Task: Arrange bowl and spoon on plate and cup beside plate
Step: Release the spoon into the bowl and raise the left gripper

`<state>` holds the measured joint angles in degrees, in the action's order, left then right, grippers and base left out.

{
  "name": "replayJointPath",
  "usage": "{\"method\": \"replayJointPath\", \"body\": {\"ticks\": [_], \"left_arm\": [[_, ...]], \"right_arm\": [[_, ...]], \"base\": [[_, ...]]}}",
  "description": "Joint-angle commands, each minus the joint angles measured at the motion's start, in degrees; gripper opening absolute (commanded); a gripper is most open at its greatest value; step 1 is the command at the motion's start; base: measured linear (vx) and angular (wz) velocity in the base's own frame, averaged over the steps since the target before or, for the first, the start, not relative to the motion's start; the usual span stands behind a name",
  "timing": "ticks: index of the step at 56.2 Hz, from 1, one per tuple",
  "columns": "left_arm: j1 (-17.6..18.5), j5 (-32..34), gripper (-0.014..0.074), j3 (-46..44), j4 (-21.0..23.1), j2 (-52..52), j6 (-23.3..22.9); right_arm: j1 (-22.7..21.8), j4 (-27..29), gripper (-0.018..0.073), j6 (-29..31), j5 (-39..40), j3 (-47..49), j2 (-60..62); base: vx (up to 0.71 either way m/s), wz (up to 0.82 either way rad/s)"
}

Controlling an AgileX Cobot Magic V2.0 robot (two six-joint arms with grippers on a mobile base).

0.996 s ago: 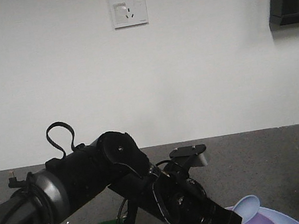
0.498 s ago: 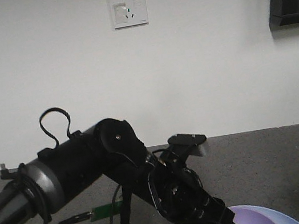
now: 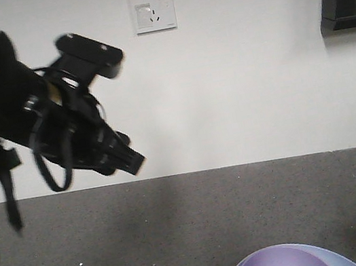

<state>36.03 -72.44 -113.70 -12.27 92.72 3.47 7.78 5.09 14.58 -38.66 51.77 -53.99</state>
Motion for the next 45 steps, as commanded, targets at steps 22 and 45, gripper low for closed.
{"method": "replayJointPath", "body": {"ticks": [22,45], "left_arm": [[-17.8,0.6,0.0538,27.0,-1.7,-17.4,-1.1],[-24.0,3.5,0.0538,39.2,-1.7,-15.7,-1.0]], "right_arm": [[-0.2,-0.1,-0.0008,0.1,4.3,1.6,0.7],[-0.2,0.0,-0.0008,0.1,3.9,1.6,0.7]], "base": [[0.0,0.0],[0.0,0.0]]}}
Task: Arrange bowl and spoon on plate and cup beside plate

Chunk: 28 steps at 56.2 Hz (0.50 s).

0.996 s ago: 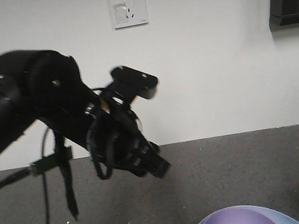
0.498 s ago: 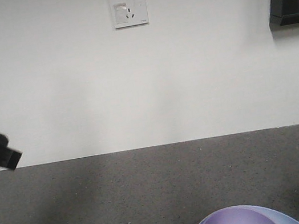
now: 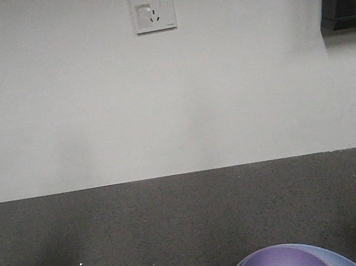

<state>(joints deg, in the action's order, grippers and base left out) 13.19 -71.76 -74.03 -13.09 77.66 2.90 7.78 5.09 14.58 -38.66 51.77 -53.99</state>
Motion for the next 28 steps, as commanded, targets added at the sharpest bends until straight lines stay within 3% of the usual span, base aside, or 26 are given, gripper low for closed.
{"method": "replayJointPath", "body": {"ticks": [1,21,28], "left_arm": [[-1.4,3.0,0.0538,-0.3,-0.9,-0.4,-0.4],[-2.2,5.4,0.0527,1.8,2.2,4.4,1.5],[-2.2,6.0,0.0438,1.8,2.3,5.5,1.5]], "right_arm": [[-0.2,0.0,-0.0008,0.1,3.9,1.6,0.7],[-0.2,0.0,-0.0008,-0.1,3.4,1.6,0.7],[-0.2,0.0,-0.0008,-0.1,3.3,1.6,0.7]], "base": [[0.0,0.0],[0.0,0.0],[0.0,0.0]]}}
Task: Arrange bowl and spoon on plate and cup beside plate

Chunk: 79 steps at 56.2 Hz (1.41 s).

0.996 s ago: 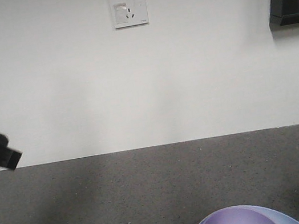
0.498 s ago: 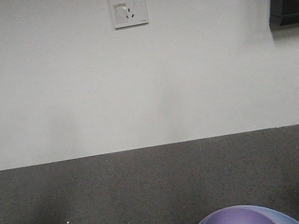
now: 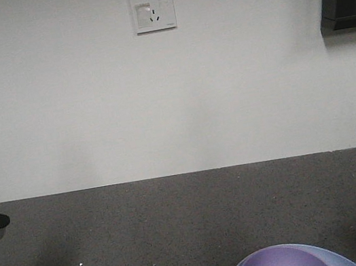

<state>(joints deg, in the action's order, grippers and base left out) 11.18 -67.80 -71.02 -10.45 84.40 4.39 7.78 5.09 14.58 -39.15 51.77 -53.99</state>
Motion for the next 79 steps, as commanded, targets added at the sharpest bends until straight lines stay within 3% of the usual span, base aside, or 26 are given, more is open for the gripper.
{"method": "replayJointPath", "body": {"ticks": [1,5,11,18,25,33,41,47,64,71,79], "left_arm": [[-0.1,2.3,0.0406,-1.2,-0.3,-1.3,0.0],[-0.1,2.6,0.029,-1.3,-0.5,-1.3,0.2],[-0.1,3.0,-0.0006,-1.3,-0.6,-1.6,2.6],[0.4,4.8,-0.0008,-1.4,-0.1,-3.0,4.1],[2.2,11.4,-0.0006,-1.4,2.3,-8.4,5.8],[3.5,22.9,-0.0006,-1.4,9.2,-17.2,5.8],[3.5,28.4,-0.0006,-1.4,16.4,-23.3,5.8],[3.5,26.6,-0.0006,-1.4,20.7,-25.2,6.3],[3.6,19.5,-0.0003,-2.1,35.2,-19.3,13.9],[6.3,14.4,0.0,-6.5,35.8,-13.6,14.8],[10.9,8.2,0.0,-15.3,33.5,-5.3,14.0]], "right_arm": [[-0.2,0.0,-0.0008,-0.1,3.8,1.6,0.7],[-0.2,0.0,-0.0008,-0.1,3.8,1.6,0.7],[-0.2,0.0,-0.0008,-0.1,3.8,1.6,0.7],[-0.2,0.0,-0.0008,-0.1,3.8,1.6,0.7],[-0.2,0.0,-0.0008,-0.1,3.9,1.6,0.7],[-0.2,0.0,-0.0008,-0.1,3.9,1.6,0.7],[-0.2,0.0,-0.0008,-0.2,3.9,1.6,0.7],[-0.2,0.1,-0.0008,-0.3,3.9,1.6,0.7],[-0.2,0.4,-0.0008,-0.3,3.9,1.6,0.7],[-0.2,0.4,-0.0008,-0.3,3.9,1.6,0.7],[-0.2,0.4,-0.0008,-0.3,3.9,1.6,0.7]], "base": [[0.0,0.0],[0.0,0.0],[0.0,0.0],[0.0,0.0],[0.0,0.0],[0.0,0.0],[0.0,0.0],[0.0,0.0],[0.0,0.0],[0.0,0.0],[0.0,0.0]]}}
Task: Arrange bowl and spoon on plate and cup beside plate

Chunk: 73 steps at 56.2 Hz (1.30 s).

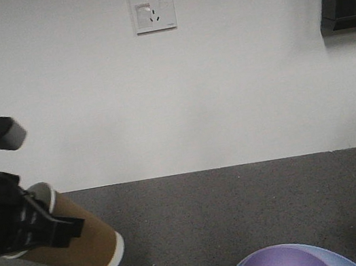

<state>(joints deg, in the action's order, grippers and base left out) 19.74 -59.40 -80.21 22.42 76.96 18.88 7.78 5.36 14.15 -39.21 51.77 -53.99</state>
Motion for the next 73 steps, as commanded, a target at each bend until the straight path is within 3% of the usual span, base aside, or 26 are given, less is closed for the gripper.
{"method": "replayJointPath", "body": {"ticks": [1,13,18,28,42,65,73], "left_arm": [[3.0,-0.8,0.0,-7.0,0.2,3.4,-0.8],[10.1,-10.8,0.0,-19.8,-12.4,15.1,-7.1],[12.5,-12.5,0.0,-23.0,-15.4,18.9,-8.4],[16.8,-12.2,0.0,-26.1,-15.5,24.0,-8.4],[19.3,-11.9,0.0,-27.0,-15.5,27.6,-8.7],[19.5,-11.3,0.0007,-27.0,-15.4,29.2,-8.7],[19.5,-11.3,0.0051,-27.0,-15.4,29.5,-8.7]], "right_arm": [[-0.2,0.1,-0.0008,0.1,4.0,1.6,0.7],[-0.2,0.1,-0.0008,0.1,4.0,1.6,0.7],[-0.2,0.0,-0.0008,0.2,4.0,1.6,0.7],[-0.2,-0.7,-0.0008,0.2,3.8,1.6,0.7],[-0.2,-0.7,-0.0008,0.2,3.8,1.6,0.7],[-0.2,-0.7,-0.0008,0.3,3.8,1.6,0.7],[-0.2,-0.7,-0.0008,0.3,3.8,1.6,0.7]], "base": [[0.0,0.0],[0.0,0.0],[0.0,0.0],[0.0,0.0],[0.0,0.0],[0.0,0.0],[0.0,0.0]]}}
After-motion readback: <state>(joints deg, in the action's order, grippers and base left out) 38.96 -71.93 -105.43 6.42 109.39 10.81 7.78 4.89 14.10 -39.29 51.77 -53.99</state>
